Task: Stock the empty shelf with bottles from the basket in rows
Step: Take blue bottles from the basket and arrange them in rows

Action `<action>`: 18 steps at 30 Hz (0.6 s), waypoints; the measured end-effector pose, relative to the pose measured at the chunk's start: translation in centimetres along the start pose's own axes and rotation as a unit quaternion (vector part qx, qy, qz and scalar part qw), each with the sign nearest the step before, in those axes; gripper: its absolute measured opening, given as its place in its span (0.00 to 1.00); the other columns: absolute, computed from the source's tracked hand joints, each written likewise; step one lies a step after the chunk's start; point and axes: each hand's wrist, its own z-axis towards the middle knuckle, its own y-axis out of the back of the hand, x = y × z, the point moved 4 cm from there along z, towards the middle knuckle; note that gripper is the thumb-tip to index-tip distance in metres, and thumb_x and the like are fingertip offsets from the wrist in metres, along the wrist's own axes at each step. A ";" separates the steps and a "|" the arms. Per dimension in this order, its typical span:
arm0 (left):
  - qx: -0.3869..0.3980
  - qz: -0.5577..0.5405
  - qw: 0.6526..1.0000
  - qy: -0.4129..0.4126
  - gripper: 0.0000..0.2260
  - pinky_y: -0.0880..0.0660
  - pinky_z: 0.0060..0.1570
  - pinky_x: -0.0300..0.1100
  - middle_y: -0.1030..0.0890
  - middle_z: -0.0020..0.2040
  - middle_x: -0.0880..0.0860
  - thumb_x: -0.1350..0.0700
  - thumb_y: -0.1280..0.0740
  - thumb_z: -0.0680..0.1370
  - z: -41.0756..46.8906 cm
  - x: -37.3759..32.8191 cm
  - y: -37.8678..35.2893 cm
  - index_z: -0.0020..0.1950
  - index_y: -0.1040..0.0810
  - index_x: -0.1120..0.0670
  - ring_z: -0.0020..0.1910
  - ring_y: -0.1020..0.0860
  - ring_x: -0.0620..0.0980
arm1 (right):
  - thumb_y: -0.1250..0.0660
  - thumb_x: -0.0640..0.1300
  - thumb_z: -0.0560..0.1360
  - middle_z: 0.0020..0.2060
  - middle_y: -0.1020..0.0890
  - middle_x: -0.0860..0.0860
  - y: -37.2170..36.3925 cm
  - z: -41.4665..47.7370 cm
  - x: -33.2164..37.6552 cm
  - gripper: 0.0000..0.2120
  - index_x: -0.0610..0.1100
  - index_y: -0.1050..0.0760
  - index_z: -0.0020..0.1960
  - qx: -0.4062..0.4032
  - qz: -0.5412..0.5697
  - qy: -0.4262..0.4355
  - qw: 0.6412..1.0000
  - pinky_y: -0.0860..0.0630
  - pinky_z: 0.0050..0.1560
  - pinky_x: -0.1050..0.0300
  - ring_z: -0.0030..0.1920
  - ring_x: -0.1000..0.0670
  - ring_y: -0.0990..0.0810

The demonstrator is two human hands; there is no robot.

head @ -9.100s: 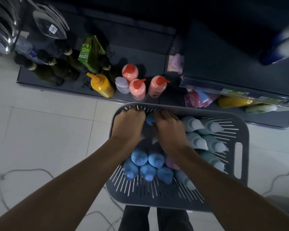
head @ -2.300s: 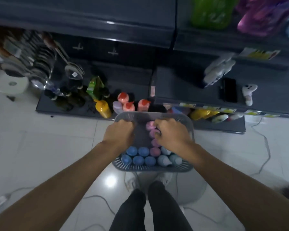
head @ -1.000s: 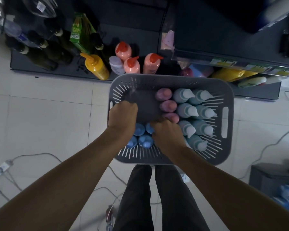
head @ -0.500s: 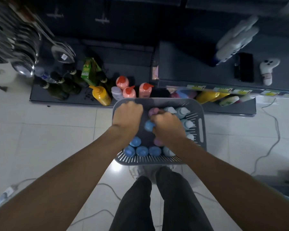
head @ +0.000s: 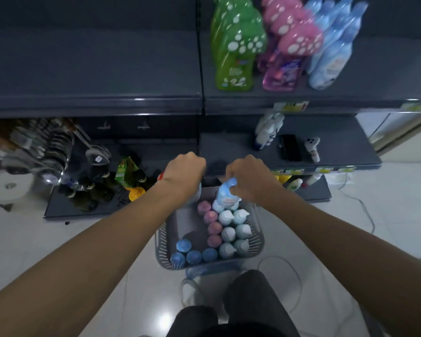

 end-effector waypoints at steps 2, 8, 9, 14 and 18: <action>-0.021 0.006 1.000 -0.015 0.10 0.30 0.42 0.48 0.22 0.57 0.61 0.65 0.32 0.75 -0.3 -1.0 2.2 0.56 0.22 0.60 0.56 0.21 0.63 | 0.31 0.41 0.66 0.45 0.19 0.45 2.3 -0.5 -0.5 0.09 0.46 0.19 0.46 -0.014 -0.011 0.003 1.000 0.23 0.43 0.53 0.45 0.39 0.19; -0.069 0.003 0.996 -0.052 0.07 0.29 0.38 0.47 0.25 0.48 0.57 0.63 0.29 0.74 -1.0 -4.3 8.8 0.48 0.24 0.58 0.46 0.23 0.59 | 0.29 0.40 0.67 0.43 0.18 0.48 9.4 -3.3 -2.9 0.07 0.46 0.18 0.45 -0.067 -0.014 -0.003 0.998 0.20 0.43 0.52 0.44 0.45 0.20; -0.076 0.000 0.995 -0.059 0.08 0.28 0.38 0.47 0.25 0.48 0.57 0.62 0.28 0.73 -1.0 -4.8 9.7 0.50 0.23 0.58 0.45 0.23 0.59 | 0.29 0.40 0.67 0.43 0.18 0.49 10.4 -3.7 -3.4 0.07 0.45 0.17 0.45 -0.072 -0.013 -0.002 0.997 0.20 0.44 0.51 0.45 0.46 0.21; -0.095 -0.016 0.990 -0.098 0.12 0.19 0.41 0.50 0.19 0.48 0.57 0.57 0.22 0.69 -0.8 -7.2 14.0 0.51 0.17 0.57 0.45 0.20 0.58 | 0.27 0.40 0.66 0.44 0.18 0.46 14.8 -5.7 -6.3 0.08 0.42 0.18 0.46 -0.127 -0.033 -0.013 0.991 0.23 0.46 0.52 0.49 0.43 0.22; -0.116 -0.019 0.987 -0.113 0.10 0.23 0.32 0.47 0.22 0.38 0.55 0.56 0.22 0.69 0.0 -9.7 17.2 0.38 0.21 0.58 0.39 0.22 0.56 | 0.26 0.42 0.67 0.43 0.17 0.48 18.4 -6.5 -9.0 0.07 0.44 0.18 0.45 -0.130 -0.036 -0.035 0.990 0.22 0.45 0.52 0.46 0.46 0.22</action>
